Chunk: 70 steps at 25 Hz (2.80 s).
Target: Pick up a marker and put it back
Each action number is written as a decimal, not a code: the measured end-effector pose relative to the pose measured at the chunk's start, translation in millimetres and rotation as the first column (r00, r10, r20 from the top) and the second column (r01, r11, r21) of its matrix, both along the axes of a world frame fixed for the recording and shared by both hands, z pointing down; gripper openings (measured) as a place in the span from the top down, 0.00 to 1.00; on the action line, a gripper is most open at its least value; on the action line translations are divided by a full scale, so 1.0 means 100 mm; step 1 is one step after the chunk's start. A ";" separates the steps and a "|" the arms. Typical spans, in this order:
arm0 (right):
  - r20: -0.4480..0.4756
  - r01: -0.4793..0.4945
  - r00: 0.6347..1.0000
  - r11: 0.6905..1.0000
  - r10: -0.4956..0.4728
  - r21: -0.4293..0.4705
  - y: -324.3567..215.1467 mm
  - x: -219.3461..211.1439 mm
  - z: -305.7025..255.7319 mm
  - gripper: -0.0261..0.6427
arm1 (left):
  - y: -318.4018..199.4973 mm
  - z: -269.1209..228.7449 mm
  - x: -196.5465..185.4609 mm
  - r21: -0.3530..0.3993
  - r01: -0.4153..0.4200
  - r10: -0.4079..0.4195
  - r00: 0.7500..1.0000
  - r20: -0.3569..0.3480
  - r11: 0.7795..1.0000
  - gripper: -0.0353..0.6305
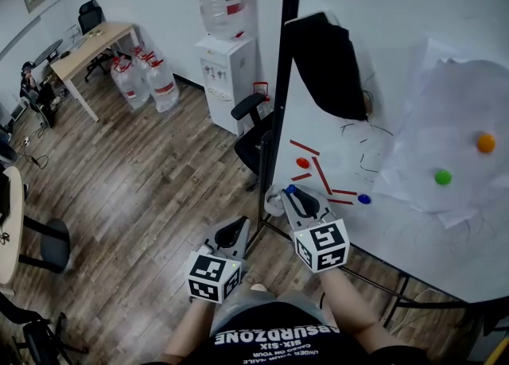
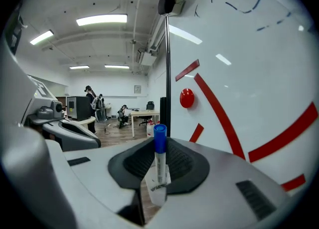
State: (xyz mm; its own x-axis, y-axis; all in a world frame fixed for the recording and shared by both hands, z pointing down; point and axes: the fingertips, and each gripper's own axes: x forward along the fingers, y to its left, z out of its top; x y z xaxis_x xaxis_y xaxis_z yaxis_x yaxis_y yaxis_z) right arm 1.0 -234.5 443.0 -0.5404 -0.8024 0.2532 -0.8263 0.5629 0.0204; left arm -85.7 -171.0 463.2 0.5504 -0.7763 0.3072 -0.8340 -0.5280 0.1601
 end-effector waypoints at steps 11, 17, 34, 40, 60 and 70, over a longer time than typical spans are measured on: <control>0.005 0.027 1.000 0.998 -0.027 0.051 0.12 -0.01 -0.25 0.87 | 0.05 -0.01 -0.01 0.004 0.015 -0.015 1.000 -0.004 1.000 0.94; 0.039 0.024 0.999 0.998 -0.026 0.063 0.26 0.05 -0.37 0.87 | 0.11 -0.02 0.02 0.005 0.015 -0.014 1.000 -0.005 1.000 0.94; 0.066 0.039 0.997 0.998 -0.043 0.056 0.58 0.16 -0.37 0.87 | 0.08 -0.08 0.06 0.022 0.017 -0.017 1.000 0.004 1.000 0.94; 0.061 0.048 0.997 0.999 -0.050 0.025 0.64 0.13 -0.25 0.87 | 0.08 -0.08 0.06 0.022 0.022 -0.022 1.000 0.003 1.000 0.94; 0.014 0.058 0.998 0.994 -0.057 -0.090 0.74 0.08 0.34 0.87 | 0.20 0.03 0.44 -0.002 -0.053 0.053 0.999 -0.003 0.999 0.94; -0.005 0.074 0.997 0.988 -0.075 -0.135 0.84 0.05 0.53 0.87 | 0.23 0.13 0.43 -0.023 -0.042 0.042 0.999 0.003 0.999 0.94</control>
